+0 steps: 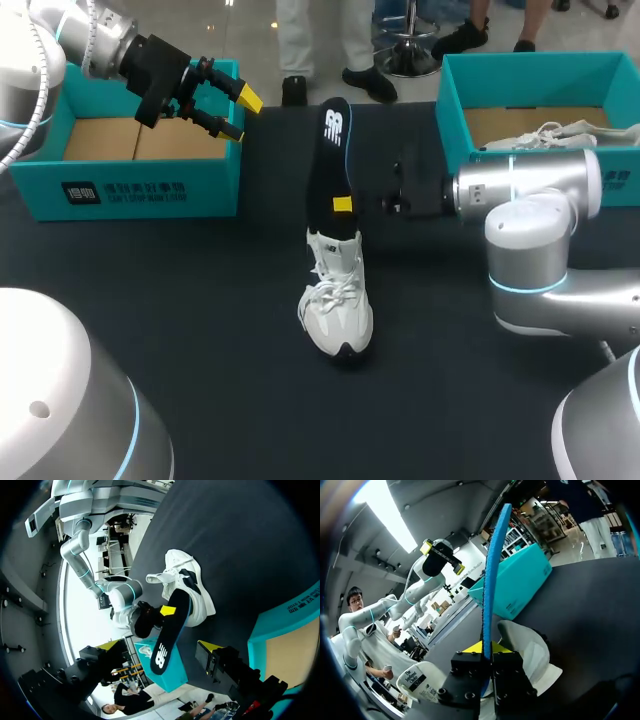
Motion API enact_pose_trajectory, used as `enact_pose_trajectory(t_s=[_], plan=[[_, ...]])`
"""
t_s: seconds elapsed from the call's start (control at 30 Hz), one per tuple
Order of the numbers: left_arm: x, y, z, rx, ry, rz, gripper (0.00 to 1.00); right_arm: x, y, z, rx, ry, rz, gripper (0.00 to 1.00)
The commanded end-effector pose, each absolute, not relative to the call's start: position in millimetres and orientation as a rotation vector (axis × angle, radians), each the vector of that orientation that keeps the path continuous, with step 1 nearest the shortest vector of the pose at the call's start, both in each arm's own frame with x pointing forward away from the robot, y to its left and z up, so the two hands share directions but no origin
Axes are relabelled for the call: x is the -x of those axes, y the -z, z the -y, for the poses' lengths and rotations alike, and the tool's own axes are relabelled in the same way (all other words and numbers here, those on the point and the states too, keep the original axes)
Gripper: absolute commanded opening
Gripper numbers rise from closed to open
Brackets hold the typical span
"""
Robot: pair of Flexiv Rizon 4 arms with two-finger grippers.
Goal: Take the shoe out of the shoebox, open the shoe tongue, remove and reinsert the insole, then place the shoe into the shoebox
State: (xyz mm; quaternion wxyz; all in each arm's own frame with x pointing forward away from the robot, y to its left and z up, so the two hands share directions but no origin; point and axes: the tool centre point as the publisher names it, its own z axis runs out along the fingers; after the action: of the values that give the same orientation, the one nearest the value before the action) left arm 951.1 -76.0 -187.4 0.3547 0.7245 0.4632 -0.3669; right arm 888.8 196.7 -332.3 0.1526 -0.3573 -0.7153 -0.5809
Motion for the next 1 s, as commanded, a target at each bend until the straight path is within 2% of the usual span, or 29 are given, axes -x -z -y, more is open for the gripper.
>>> enact_pose_trajectory(t_s=[0.03, 0.37, 0.4, 0.43, 0.47, 0.5, 0.6, 0.63, 0.67, 0.7, 0.73, 0.8, 0.9, 0.97, 1.0], plan=[[-951.0, 187.0, 75.8, -1.876, 0.946, -1.198, 1.0, -883.0, 339.4, -200.7, 1.037, 1.66, 2.051, 0.0], [-951.0, 187.0, 75.8, -1.876, 0.946, -1.198, 1.0, -877.1, 344.2, -198.7, 1.05, 1.639, 2.046, 0.0], [-951.0, 187.0, 75.8, -1.876, 0.946, -1.198, 1.0, -877.3, 343.3, -197.9, 1.052, 1.643, 2.045, 0.12], [-951.0, 187.0, 75.8, -1.876, 0.946, -1.198, 1.0, -877.8, 342.3, -196.9, 1.053, 1.645, 2.046, 0.45], [-951.0, 187.0, 75.8, -1.876, 0.946, -1.198, 1.0, -878.3, 341.6, -196.0, 1.059, 1.646, 2.05, 0.69], [-951.0, 187.0, 75.8, -1.876, 0.946, -1.198, 1.0, -879.0, 340.7, -195.4, 1.059, 1.646, 2.052, 0.65], [-951.0, 187.0, 75.8, -1.876, 0.946, -1.198, 1.0, -882.0, 336.2, -195.3, 1.056, 1.646, 2.064, 0.67], [-951.0, 187.0, 75.8, -1.876, 0.946, -1.198, 1.0, -883.7, 334.0, -194.9, 1.054, 1.65, 2.067, 0.79], [-951.0, 187.0, 75.8, -1.876, 0.946, -1.198, 1.0, -884.7, 332.9, -194.8, 1.046, 1.653, 2.07, 0.8], [-951.0, 187.0, 75.8, -1.876, 0.946, -1.198, 1.0, -886.2, 331.0, -195.2, 1.04, 1.652, 2.076, 0.7], [-951.0, 187.0, 75.8, -1.876, 0.946, -1.198, 1.0, -888.3, 328.4, -195.4, 1.034, 1.653, 2.084, 0.68], [-951.0, 187.0, 75.8, -1.876, 0.946, -1.198, 1.0, -892.0, 324.4, -195.3, 1.021, 1.648, 2.098, 0.48], [-951.0, 187.0, 75.8, -1.876, 0.946, -1.198, 1.0, -897.9, 319.8, -194.3, 1.001, 1.641, 2.117, 0.45], [-951.0, 187.0, 75.8, -1.876, 0.946, -1.198, 1.0, -902.4, 317.7, -193.0, 0.991, 1.619, 2.14, 0.36], [-951.0, 187.0, 75.8, -1.876, 0.946, -1.198, 1.0, -903.5, 317.2, -192.7, 0.984, 1.612, 2.147, 0.27]])
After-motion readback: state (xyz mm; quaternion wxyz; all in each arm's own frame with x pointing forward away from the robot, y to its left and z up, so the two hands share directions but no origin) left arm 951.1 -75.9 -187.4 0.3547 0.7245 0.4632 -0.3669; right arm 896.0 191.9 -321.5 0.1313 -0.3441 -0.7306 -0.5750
